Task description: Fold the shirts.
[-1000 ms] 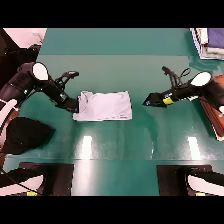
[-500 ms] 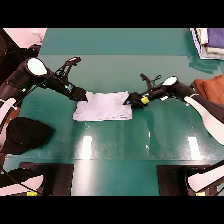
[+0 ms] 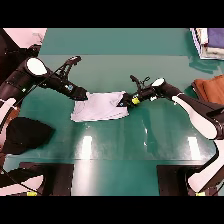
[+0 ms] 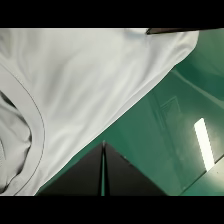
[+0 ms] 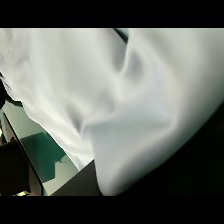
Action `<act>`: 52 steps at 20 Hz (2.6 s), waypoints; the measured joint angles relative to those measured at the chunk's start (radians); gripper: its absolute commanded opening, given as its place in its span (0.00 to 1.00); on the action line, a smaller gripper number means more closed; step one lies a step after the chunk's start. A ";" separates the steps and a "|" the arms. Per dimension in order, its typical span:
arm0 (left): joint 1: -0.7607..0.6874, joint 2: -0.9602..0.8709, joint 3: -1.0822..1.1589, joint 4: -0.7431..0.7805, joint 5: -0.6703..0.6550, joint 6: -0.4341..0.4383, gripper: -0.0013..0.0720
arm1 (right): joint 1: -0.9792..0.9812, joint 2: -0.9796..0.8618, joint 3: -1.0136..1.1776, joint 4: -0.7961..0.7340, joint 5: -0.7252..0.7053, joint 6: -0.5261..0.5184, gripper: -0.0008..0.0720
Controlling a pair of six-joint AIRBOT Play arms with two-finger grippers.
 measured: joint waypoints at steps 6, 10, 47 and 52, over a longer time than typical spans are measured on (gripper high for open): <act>0.000 0.000 0.000 -0.014 0.018 0.000 0.05 | -0.136 0.141 0.006 -0.035 0.012 0.021 0.02; -0.001 0.000 0.000 -0.084 0.079 0.000 0.05 | -0.315 0.251 0.063 -0.165 0.029 0.055 0.02; -0.001 0.000 0.000 -0.210 0.149 -0.003 0.05 | -0.986 0.210 0.681 -0.382 0.154 0.125 0.02; -0.001 0.000 0.000 -0.209 0.143 -0.001 0.05 | -1.025 0.267 0.681 -0.536 0.259 0.142 0.03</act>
